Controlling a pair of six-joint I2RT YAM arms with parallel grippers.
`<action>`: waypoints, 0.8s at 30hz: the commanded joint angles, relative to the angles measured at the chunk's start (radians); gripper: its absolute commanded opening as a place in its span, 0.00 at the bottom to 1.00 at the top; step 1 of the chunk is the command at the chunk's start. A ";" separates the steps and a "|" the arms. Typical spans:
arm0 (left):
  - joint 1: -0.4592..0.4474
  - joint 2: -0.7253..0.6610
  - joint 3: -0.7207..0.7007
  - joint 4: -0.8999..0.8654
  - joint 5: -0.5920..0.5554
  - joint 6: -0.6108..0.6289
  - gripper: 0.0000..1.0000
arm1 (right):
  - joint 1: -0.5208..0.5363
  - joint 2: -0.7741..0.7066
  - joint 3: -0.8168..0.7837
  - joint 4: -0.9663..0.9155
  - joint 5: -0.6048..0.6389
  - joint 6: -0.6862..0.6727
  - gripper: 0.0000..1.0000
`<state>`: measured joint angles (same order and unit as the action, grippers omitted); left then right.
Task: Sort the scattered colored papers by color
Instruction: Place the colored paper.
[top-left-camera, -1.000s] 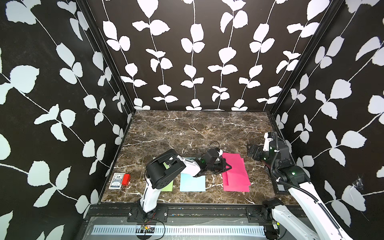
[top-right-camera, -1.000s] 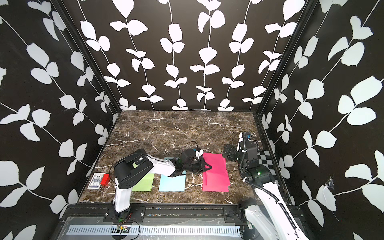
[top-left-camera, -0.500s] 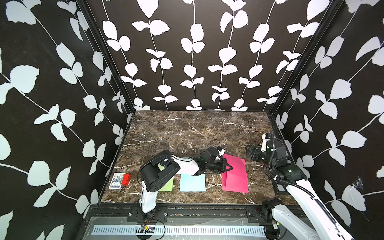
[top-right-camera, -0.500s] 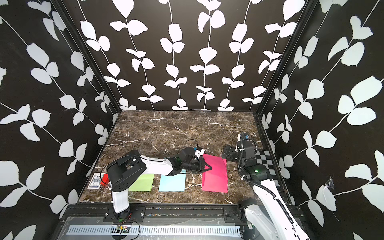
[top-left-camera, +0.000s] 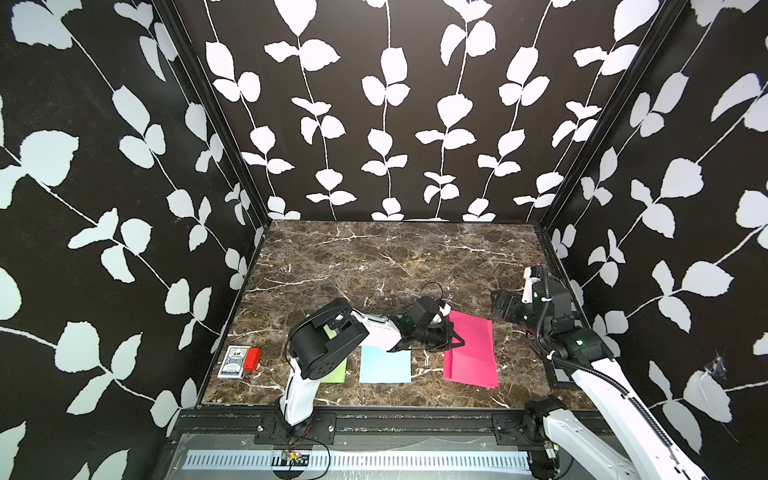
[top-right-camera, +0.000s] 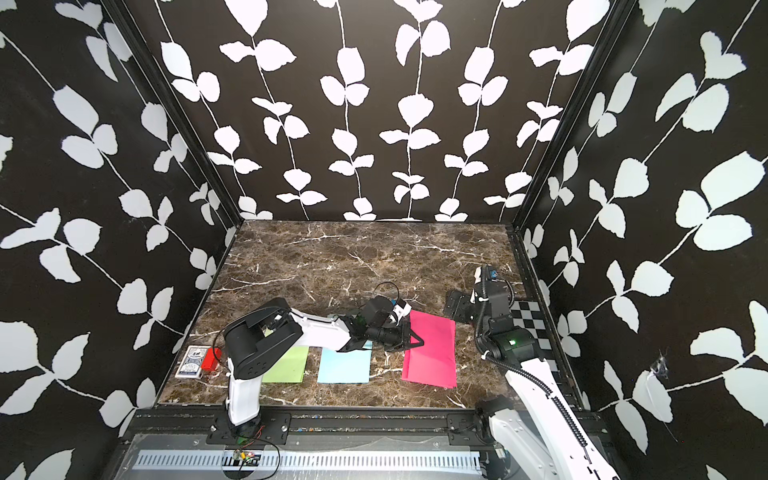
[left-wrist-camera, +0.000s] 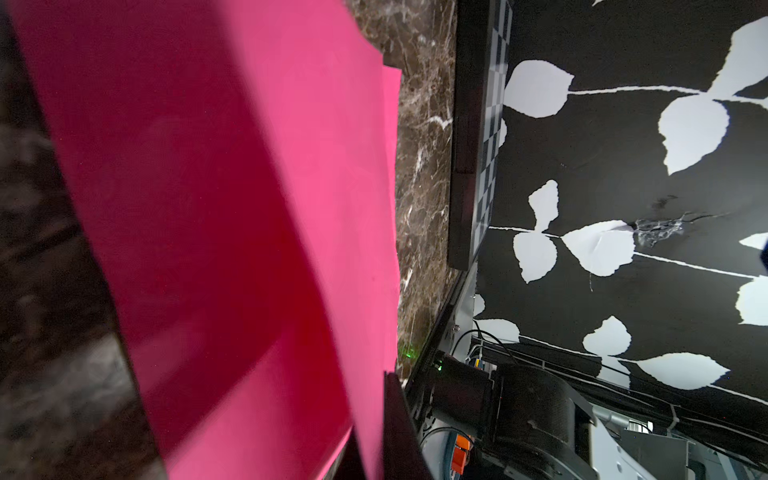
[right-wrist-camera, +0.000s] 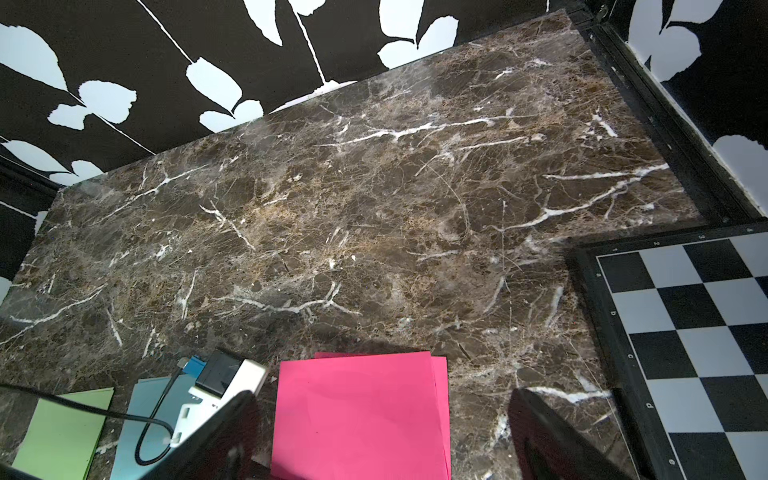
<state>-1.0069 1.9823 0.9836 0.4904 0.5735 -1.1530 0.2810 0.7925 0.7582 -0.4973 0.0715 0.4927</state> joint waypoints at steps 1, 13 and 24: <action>0.007 0.014 0.031 0.040 0.056 -0.005 0.00 | -0.003 0.009 -0.024 0.028 0.010 -0.006 0.93; 0.047 0.000 0.051 -0.019 0.125 0.040 0.00 | -0.003 0.026 -0.024 0.032 0.011 -0.009 0.93; 0.082 0.013 0.115 -0.151 0.219 0.123 0.00 | -0.003 0.021 -0.026 0.028 0.017 -0.011 0.94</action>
<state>-0.9340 2.0121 1.0794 0.3889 0.7464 -1.0744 0.2810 0.8192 0.7578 -0.4839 0.0719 0.4896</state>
